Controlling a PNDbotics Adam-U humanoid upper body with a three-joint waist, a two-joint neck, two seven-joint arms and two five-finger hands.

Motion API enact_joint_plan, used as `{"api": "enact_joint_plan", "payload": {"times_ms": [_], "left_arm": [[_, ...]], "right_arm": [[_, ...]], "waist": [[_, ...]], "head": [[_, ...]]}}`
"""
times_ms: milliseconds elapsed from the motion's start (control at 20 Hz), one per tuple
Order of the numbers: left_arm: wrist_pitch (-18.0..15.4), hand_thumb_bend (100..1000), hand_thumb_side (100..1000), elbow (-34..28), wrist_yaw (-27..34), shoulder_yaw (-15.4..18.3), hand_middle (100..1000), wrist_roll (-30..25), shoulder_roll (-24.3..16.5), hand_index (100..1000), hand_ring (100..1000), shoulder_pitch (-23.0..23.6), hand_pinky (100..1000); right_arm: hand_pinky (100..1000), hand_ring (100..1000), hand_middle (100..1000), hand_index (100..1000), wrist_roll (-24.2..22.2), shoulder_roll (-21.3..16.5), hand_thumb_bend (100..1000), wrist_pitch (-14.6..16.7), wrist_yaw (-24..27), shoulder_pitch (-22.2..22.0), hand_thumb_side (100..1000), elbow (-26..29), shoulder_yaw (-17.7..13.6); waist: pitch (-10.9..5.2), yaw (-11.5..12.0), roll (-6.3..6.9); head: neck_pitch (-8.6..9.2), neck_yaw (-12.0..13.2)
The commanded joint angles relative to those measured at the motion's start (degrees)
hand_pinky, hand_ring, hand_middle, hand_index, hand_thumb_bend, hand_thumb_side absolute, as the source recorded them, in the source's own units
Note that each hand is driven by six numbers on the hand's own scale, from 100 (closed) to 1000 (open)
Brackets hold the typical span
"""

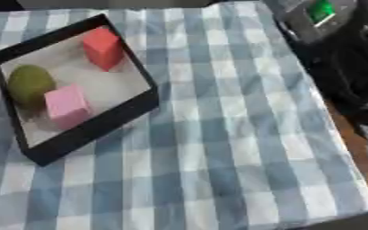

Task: Pick up objects on the table and place them in the box.

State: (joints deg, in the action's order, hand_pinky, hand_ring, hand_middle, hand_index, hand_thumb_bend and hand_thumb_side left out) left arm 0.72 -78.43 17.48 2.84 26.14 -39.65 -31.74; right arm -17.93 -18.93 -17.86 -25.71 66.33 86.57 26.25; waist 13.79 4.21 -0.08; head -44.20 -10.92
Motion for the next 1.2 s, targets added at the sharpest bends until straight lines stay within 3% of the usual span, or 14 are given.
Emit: {"api": "enact_joint_plan", "payload": {"times_ms": [50,450,950,1200], "left_arm": [[-0.07,295,887,-0.47,0.15,0.96,742,-0.04,-4.84,900,827,-0.70,815],[0.01,296,885,-0.08,0.79,1.52,741,-0.18,-8.06,900,827,0.09,816],[-0.01,298,885,-0.21,0.71,1.33,741,-0.57,-7.79,899,827,-0.30,816],[0.06,297,886,-0.33,0.56,1.08,741,-0.79,-7.44,899,828,-0.48,816]], "right_arm": [[791,608,511,636,-1.66,2.59,229,2.67,-4.10,2.43,100,-6.92,0.86],[791,617,518,642,-4.79,7.18,229,9.18,-9.80,4.49,100,-18.45,2.29],[788,620,523,647,-5.84,10.80,229,12.76,-11.99,3.01,100,-25.74,2.71],[797,644,545,670,-5.27,11.46,271,13.92,-13.46,2.00,100,-28.20,2.37]], "waist": [[-2.57,0.28,-0.38],[-2.61,0.10,-0.78],[-2.18,0.31,-0.82],[-1.96,0.43,-0.77]], "head": [[0.08,-0.42],[0.08,0.02],[0.08,0.20],[0.08,0.24]]}}
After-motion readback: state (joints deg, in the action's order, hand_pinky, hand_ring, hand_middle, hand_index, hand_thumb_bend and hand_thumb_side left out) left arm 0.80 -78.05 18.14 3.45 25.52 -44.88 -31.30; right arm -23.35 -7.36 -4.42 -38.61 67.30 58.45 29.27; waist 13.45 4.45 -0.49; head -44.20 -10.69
